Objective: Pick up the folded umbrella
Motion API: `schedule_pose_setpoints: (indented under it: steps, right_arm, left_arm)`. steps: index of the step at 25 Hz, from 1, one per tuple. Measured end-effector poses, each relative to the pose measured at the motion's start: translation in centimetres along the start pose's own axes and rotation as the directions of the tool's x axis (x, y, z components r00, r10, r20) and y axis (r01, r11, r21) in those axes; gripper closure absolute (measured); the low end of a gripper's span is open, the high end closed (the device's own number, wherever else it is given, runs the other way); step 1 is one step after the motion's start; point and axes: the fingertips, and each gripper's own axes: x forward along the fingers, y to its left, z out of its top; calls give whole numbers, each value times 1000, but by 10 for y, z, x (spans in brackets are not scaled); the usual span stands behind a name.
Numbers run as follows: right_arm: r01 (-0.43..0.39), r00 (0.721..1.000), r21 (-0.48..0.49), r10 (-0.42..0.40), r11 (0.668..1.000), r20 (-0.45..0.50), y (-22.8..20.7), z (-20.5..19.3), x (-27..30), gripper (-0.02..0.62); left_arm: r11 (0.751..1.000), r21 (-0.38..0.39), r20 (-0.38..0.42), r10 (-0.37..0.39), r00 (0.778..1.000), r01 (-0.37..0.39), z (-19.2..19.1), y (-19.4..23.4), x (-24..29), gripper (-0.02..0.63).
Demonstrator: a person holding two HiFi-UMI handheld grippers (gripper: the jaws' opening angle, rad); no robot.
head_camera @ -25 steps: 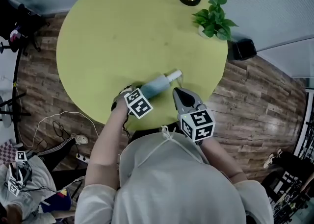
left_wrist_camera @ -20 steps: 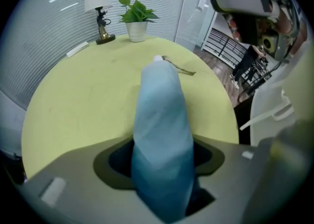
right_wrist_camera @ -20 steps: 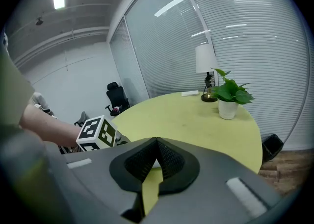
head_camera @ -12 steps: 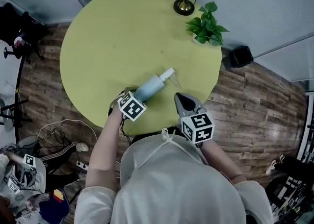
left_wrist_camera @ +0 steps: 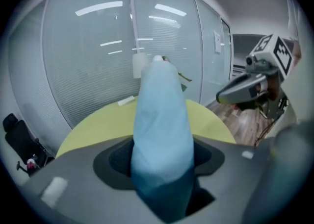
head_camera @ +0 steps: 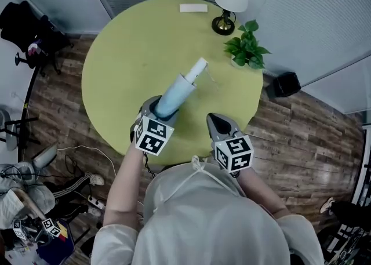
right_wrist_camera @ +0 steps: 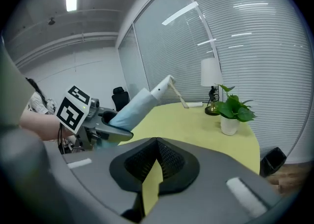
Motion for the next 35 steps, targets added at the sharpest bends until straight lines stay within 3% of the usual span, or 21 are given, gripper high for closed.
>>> schedule_pose_setpoints:
  steps: [3,7,10,15,18,22,28,35]
  right_arm:
    - [-12,999,-23,13,1000,42,8,16,-2,595]
    - [-14,995,-64,20,998,95,15,39,-6,595]
    - [-17,991,-88,29,996,131,20,55,-11,595]
    - [-10,973,-80,28,997,227,29,85,-23,595]
    - [-7,963,-68,25,998,268,37,99,-32,595]
    - [-19,959,-119,52,993,279,52,105,-37,595]
    - [-56,960,-164,99,985,263,69,103,-37,595]
    - [-34,957,-153,77,988,281,67,109,-34,595]
  left_arm:
    - [995,-68,147,77,986,-68,32,11,-29,313]
    - [976,-175,320,182,930,-131,67,27,-73,313]
    - [947,-253,420,292,860,-198,85,45,-111,313]
    - [870,-395,513,476,714,-296,93,65,-173,313]
    - [846,-431,528,519,672,-315,93,62,-195,313]
    - [844,-412,535,529,659,-343,92,53,-204,313]
    - [849,-418,512,513,689,-322,86,46,-201,313]
    - [850,-426,491,505,710,-310,80,44,-197,313]
